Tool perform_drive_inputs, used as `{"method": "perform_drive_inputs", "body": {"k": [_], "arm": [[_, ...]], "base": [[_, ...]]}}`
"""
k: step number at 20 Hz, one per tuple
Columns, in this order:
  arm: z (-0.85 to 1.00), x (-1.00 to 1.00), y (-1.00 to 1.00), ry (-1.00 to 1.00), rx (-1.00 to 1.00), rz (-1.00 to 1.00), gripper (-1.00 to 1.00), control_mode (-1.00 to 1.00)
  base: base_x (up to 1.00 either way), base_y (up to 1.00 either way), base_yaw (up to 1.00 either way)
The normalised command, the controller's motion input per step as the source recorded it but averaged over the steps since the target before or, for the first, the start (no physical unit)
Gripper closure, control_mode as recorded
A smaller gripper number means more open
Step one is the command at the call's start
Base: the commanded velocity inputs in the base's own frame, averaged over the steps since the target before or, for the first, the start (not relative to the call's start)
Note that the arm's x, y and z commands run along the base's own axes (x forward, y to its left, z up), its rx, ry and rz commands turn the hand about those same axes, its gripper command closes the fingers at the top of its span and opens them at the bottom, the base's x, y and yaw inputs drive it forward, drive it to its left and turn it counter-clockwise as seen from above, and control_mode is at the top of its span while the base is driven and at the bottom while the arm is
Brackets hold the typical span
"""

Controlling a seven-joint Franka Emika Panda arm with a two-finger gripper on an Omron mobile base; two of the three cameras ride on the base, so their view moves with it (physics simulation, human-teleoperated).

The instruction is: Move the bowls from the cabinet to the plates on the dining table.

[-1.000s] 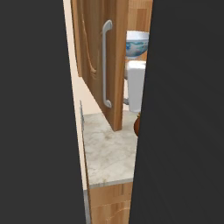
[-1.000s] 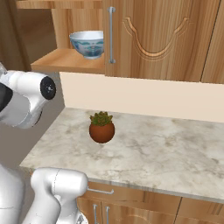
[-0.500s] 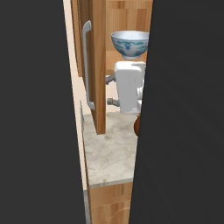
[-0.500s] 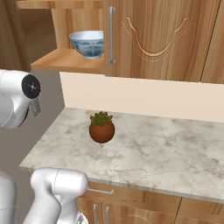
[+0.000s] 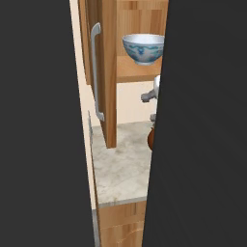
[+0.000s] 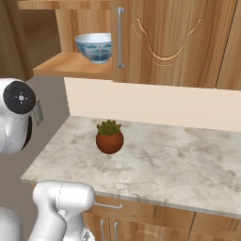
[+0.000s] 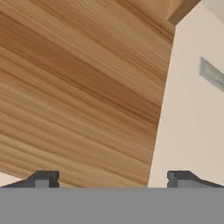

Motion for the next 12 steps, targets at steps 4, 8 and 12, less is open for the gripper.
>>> {"method": "perform_drive_inputs", "body": {"k": [4, 8, 12], "arm": [[0.06, -0.45, -0.71, 0.00, -0.20, -0.17, -1.00, -1.00], [0.00, -0.28, -0.74, 0.00, -0.27, -0.23, -1.00, -1.00], [0.00, -0.27, -0.66, 0.00, -0.31, -0.27, -1.00, -1.00]], "base": [[0.00, 0.00, 0.00], [0.00, 0.00, 0.00], [0.00, 0.00, 0.00]]}}
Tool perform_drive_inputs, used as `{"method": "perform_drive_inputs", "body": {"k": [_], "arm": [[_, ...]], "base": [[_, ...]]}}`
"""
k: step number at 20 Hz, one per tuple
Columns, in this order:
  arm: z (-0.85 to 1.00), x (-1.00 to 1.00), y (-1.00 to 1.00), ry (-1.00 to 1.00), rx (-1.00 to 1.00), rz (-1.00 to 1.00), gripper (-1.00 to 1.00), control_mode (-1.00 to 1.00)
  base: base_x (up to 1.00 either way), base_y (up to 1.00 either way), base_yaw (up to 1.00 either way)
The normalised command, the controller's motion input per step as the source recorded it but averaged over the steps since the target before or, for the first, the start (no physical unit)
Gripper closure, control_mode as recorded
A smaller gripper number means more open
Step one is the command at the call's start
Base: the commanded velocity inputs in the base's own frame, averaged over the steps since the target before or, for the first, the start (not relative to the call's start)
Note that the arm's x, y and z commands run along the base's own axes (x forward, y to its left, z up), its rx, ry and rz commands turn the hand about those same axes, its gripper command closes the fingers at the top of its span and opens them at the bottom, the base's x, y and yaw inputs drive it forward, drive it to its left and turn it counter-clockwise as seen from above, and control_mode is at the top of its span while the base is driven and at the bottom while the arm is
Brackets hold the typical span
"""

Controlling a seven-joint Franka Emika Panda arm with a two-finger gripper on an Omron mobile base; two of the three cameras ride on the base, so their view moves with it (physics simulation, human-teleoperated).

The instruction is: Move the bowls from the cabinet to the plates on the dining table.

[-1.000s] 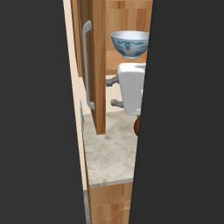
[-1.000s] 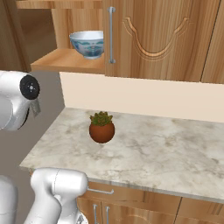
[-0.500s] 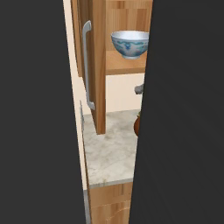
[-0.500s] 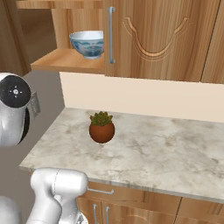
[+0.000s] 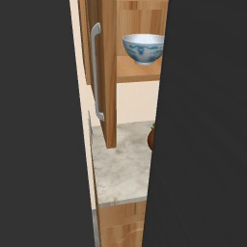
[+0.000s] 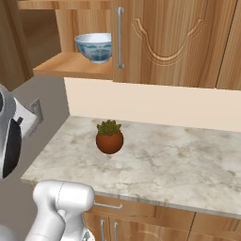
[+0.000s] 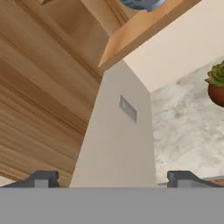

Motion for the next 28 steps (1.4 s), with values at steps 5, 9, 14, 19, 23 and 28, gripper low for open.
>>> {"method": "perform_drive_inputs", "body": {"k": [5, 9, 14, 19, 23, 28], "arm": [[0.00, -0.31, -0.62, 0.00, -0.36, -0.26, -1.00, -1.00], [0.02, 0.00, -0.71, 0.03, -0.41, -0.15, -1.00, -1.00], [0.01, 0.57, -0.71, 0.14, -0.13, 0.02, -1.00, -1.00], [0.00, 0.44, -0.51, 0.01, 0.00, 0.06, -1.00, -1.00], [0.00, 0.36, -0.02, -0.08, -0.04, 0.13, -1.00, -1.00], [0.00, 0.62, -0.02, -0.10, -0.12, 0.15, -1.00, -1.00]], "base": [[0.00, 0.00, 0.00], [0.00, 0.00, 0.00], [0.00, 0.00, 0.00], [0.00, 0.00, 0.00], [0.00, 0.00, 0.00], [0.00, 0.00, 0.00]]}}
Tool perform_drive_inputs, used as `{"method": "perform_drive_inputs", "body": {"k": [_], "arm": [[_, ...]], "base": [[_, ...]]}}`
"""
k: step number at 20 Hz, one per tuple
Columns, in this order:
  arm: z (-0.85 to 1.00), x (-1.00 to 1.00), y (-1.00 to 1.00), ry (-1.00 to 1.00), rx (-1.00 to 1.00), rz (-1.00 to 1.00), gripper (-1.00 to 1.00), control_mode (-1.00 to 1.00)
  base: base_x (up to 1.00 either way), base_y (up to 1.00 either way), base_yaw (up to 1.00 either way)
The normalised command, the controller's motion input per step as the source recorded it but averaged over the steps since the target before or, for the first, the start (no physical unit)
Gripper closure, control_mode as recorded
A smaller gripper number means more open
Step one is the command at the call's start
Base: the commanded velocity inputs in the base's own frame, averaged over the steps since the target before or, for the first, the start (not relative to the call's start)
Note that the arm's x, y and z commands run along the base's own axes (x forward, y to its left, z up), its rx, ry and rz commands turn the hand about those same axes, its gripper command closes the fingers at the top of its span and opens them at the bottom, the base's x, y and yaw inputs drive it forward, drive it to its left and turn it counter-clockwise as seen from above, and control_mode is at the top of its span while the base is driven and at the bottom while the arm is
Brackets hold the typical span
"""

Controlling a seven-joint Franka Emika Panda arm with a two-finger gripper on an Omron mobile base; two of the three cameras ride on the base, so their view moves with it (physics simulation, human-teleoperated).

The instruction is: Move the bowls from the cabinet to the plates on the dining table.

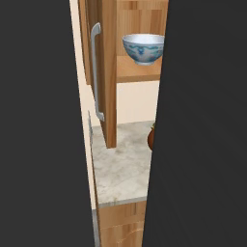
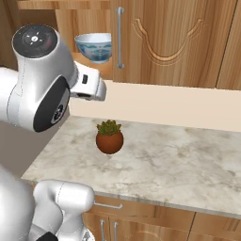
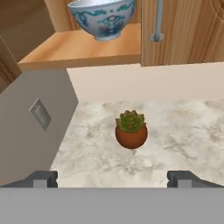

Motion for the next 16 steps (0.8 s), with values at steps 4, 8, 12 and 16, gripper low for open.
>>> {"method": "perform_drive_inputs", "body": {"k": [4, 8, 12, 16], "arm": [[0.00, 0.53, -0.18, -0.04, -0.22, 0.11, -1.00, -1.00], [0.00, 0.49, -0.27, -0.01, -0.25, 0.04, -1.00, -1.00], [0.00, 0.40, -0.18, 0.00, -0.14, -0.04, -1.00, -1.00], [0.00, 0.70, -0.04, 0.00, 0.00, -0.17, -1.00, -1.00]], "base": [[0.00, 0.00, 0.00], [0.00, 0.00, 0.00], [0.00, 0.00, 0.00], [0.00, 0.00, 0.00]]}}
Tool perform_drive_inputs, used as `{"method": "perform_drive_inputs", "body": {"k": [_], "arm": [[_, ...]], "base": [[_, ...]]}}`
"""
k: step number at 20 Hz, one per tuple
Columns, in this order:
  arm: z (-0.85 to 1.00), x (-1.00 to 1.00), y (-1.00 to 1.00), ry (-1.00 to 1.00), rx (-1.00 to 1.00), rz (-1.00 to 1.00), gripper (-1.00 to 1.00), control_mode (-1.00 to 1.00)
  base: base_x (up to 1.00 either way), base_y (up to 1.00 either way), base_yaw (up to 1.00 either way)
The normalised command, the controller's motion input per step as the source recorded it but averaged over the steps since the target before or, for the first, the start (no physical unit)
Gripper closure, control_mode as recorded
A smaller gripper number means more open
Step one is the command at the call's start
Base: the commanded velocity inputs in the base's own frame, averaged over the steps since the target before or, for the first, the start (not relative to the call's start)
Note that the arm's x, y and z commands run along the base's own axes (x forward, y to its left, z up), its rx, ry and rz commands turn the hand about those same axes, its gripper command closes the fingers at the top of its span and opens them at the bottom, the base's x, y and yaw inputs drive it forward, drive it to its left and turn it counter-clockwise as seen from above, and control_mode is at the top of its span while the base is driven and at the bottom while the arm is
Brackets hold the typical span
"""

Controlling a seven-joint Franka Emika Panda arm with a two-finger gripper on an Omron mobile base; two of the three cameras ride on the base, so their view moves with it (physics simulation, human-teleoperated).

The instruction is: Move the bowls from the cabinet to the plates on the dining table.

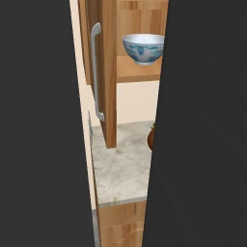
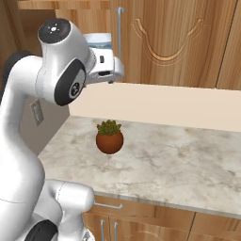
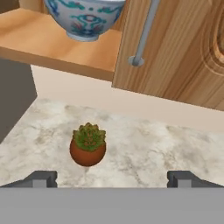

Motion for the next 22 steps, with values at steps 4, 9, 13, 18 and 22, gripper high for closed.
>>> {"method": "perform_drive_inputs", "body": {"k": [4, 9, 13, 18, 22], "arm": [[0.00, 0.72, 0.00, 0.00, 0.05, -0.30, -1.00, -1.00], [0.00, -0.18, 0.00, -0.03, 0.08, -0.14, -1.00, -1.00], [0.00, -0.14, -0.01, -0.07, 0.08, -0.01, -1.00, -1.00], [0.12, 0.15, -0.27, -0.05, 0.06, 0.00, -1.00, -1.00], [0.36, 0.01, -0.07, -0.10, 0.00, 0.00, -1.00, -1.00]], "base": [[0.00, 0.00, 0.00], [0.00, 0.00, 0.00], [0.00, 0.00, 0.00], [0.00, 0.00, 0.00], [0.00, 0.00, 0.00]]}}
